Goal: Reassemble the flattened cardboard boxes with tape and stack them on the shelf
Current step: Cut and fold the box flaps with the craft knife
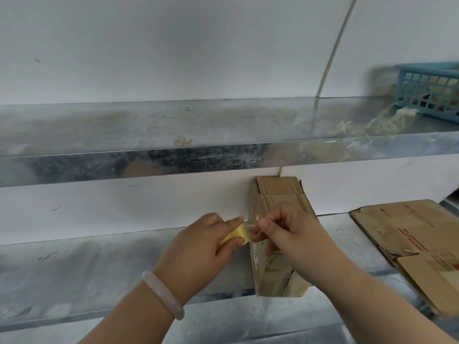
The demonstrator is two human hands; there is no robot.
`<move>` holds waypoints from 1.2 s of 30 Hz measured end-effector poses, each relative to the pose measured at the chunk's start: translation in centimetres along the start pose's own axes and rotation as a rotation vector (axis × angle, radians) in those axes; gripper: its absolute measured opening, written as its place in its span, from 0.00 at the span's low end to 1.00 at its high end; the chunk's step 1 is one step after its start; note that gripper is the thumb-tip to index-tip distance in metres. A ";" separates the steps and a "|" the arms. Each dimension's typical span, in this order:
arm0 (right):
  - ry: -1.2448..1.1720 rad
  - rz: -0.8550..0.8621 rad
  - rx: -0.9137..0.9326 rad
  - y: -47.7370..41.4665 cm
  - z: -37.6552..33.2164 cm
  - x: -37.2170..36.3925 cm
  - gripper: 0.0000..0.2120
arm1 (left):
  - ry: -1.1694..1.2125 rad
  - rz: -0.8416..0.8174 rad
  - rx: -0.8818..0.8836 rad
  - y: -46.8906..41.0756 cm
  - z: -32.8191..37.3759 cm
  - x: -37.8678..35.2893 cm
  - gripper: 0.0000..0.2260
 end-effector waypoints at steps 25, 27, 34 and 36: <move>0.353 -0.207 -0.021 -1.2 -0.3 1.4 0.04 | 0.034 -0.015 -0.074 -1.4 1.3 0.2 0.21; 0.294 -0.191 -0.022 -1.4 -0.2 1.6 0.05 | 0.063 0.015 -0.076 -1.4 1.1 0.2 0.23; 0.206 -0.128 0.007 -0.8 -0.3 1.9 0.08 | -0.054 -0.031 0.019 -1.5 1.0 0.2 0.28; 0.183 -0.139 0.009 -0.4 -0.4 2.1 0.08 | -0.086 -0.075 0.081 -1.7 1.0 0.2 0.33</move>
Point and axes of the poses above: each hand's wrist, its own y-axis away from the middle knuckle, its own x-axis out of the back of the hand, z = x × y, the point moved 2 cm from there along -y, towards the middle knuckle, and after that the axes turned 1 degree about -y, right-handed, at the moved point
